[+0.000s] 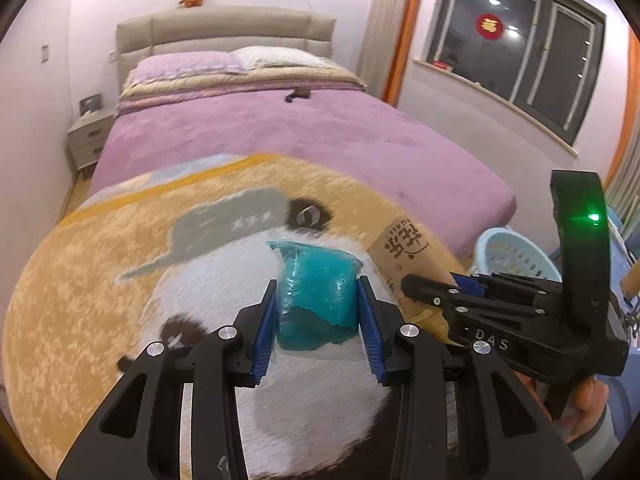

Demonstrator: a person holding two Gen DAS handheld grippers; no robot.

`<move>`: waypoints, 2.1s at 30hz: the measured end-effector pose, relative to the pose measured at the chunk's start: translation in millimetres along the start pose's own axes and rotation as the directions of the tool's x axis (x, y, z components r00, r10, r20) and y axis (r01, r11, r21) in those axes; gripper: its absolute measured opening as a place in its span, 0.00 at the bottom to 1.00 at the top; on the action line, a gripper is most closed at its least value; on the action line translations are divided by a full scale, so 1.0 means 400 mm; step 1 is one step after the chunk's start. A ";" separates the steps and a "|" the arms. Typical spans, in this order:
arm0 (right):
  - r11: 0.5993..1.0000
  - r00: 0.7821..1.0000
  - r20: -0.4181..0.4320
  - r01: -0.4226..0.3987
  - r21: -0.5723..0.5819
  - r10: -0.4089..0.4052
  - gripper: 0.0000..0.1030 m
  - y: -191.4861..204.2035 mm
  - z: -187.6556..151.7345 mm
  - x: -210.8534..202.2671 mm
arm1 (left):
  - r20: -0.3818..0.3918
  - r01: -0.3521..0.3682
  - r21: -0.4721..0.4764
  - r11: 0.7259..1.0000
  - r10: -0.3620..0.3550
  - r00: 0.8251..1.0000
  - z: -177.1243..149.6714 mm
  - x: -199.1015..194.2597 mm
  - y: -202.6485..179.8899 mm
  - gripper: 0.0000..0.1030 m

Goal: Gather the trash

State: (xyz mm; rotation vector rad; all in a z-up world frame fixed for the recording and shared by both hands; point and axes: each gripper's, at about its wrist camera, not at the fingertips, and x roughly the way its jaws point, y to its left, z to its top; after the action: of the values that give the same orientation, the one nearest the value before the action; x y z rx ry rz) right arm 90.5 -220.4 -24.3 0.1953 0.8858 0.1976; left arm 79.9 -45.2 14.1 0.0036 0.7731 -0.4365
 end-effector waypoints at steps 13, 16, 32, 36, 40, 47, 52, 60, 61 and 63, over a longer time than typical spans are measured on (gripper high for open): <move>0.947 0.944 0.207 0.206 0.245 -0.259 0.23 -0.278 0.001 -0.326 | -0.070 0.224 0.212 0.951 -0.214 0.974 0.075 0.095 -0.354 0.35; 0.907 0.925 0.184 0.259 0.332 -0.332 0.23 -0.375 -0.021 -0.365 | -0.110 0.270 0.253 0.929 -0.249 0.962 0.073 0.133 -0.449 0.35; 0.767 0.930 -0.034 0.322 0.555 -0.366 0.44 -0.658 -0.190 -0.318 | -0.207 0.293 0.315 0.903 -0.236 0.949 -0.012 0.284 -0.651 0.71; 0.768 0.932 -0.032 0.316 0.558 -0.360 0.46 -0.670 -0.210 -0.334 | -0.200 0.280 0.291 0.915 -0.228 0.953 -0.026 0.272 -0.634 0.73; 0.795 0.938 0.009 0.290 0.532 -0.348 0.46 -0.643 -0.213 -0.357 | -0.139 0.248 0.280 0.927 -0.216 0.966 -0.033 0.216 -0.599 0.76; 0.854 0.929 0.115 0.268 0.445 -0.351 0.46 -0.533 -0.196 -0.402 | 0.038 0.138 0.276 0.951 -0.155 0.987 -0.042 0.065 -0.527 0.83; 0.879 0.897 0.203 0.301 0.371 -0.393 0.49 -0.435 -0.183 -0.432 | 0.162 0.053 0.238 0.970 -0.093 0.982 -0.062 -0.030 -0.466 0.84; 0.875 0.805 0.354 0.390 0.287 -0.476 0.59 -0.305 -0.202 -0.469 | 0.282 -0.069 0.202 0.977 0.010 0.959 -0.102 -0.092 -0.373 0.85; 0.875 0.800 0.363 0.391 0.286 -0.477 0.59 -0.299 -0.205 -0.473 | 0.289 -0.084 0.192 0.978 0.026 0.957 -0.109 -0.093 -0.364 0.85; 0.873 0.782 0.395 0.394 0.287 -0.482 0.59 -0.288 -0.217 -0.483 | 0.305 -0.103 0.168 0.980 0.048 0.951 -0.119 -0.096 -0.347 0.85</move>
State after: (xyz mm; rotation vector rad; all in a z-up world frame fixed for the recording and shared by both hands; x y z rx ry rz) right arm -86.2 -372.3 37.5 0.1948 0.4534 -0.3689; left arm -29.4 -149.4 27.1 0.1355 0.4299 -0.4217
